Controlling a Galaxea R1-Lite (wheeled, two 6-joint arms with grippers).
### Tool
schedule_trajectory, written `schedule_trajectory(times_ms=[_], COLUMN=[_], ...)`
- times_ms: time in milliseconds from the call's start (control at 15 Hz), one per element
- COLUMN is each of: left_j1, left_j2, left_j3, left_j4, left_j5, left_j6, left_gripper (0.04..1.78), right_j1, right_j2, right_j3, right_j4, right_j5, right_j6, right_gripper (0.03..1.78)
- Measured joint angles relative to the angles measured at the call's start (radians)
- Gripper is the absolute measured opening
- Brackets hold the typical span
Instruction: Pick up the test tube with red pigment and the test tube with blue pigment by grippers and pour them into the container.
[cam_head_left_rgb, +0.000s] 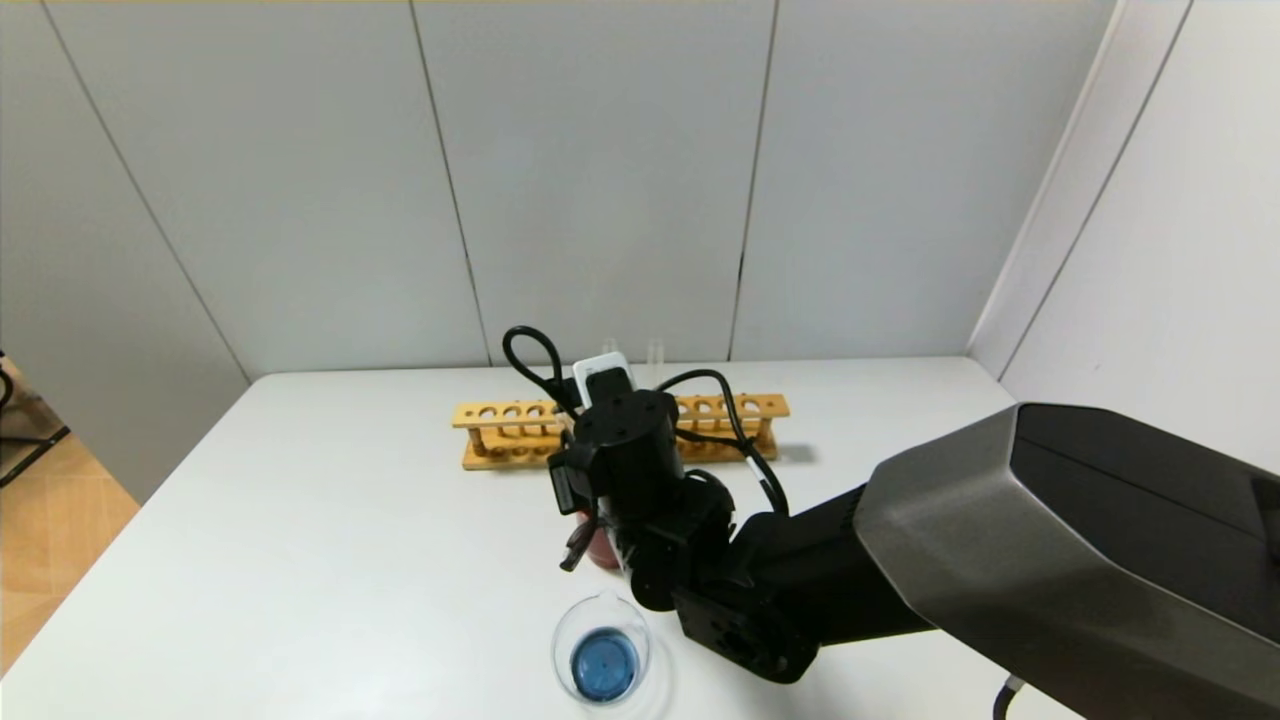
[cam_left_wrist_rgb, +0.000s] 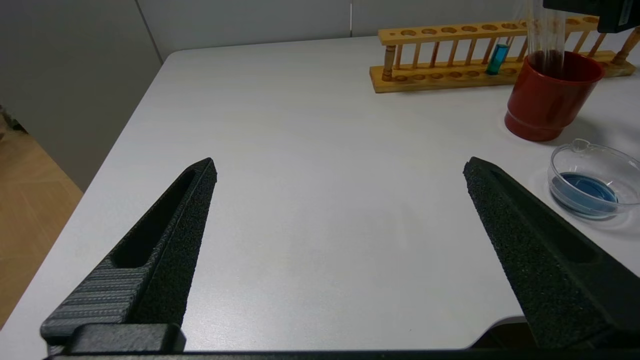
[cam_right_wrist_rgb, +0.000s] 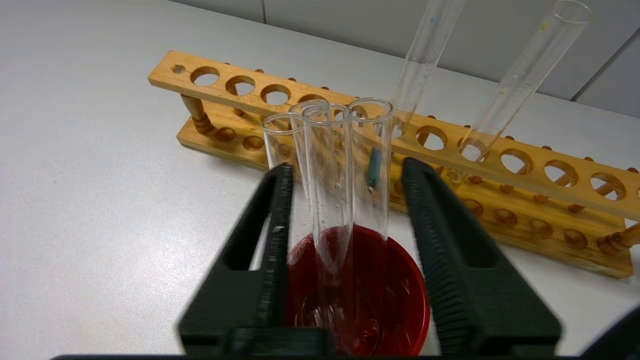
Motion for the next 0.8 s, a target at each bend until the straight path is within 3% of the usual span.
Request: schedule_trajectory(times_ms=[200,400,600,800], left_j1=[0.000,0.000,0.000,0.000], left_j2=[0.000,0.000,0.000,0.000], left_j3=[0.000,0.000,0.000,0.000], left_j4=[0.000,0.000,0.000,0.000], left_j5=[0.000,0.000,0.000,0.000], left_j6=[0.000,-0.001,0.000,0.000], left_gripper=[1.75,1.75,1.75,1.75], right_j1=[-0.002,-0.017,-0.055,-0.142], right_j2=[-0.011,-0.061,-0.161,-0.327], right_j3=[0.004,0.019,0.035,0.057], right_j4=[-0.002,-0.014,-0.015,-0.004], right_j5=[-0.009,-0.011,-0.013,-0.014], right_j6=[0.000,-0.014,-0.067,-0.170], right_gripper=[1.46,1.70,1.75,1.75])
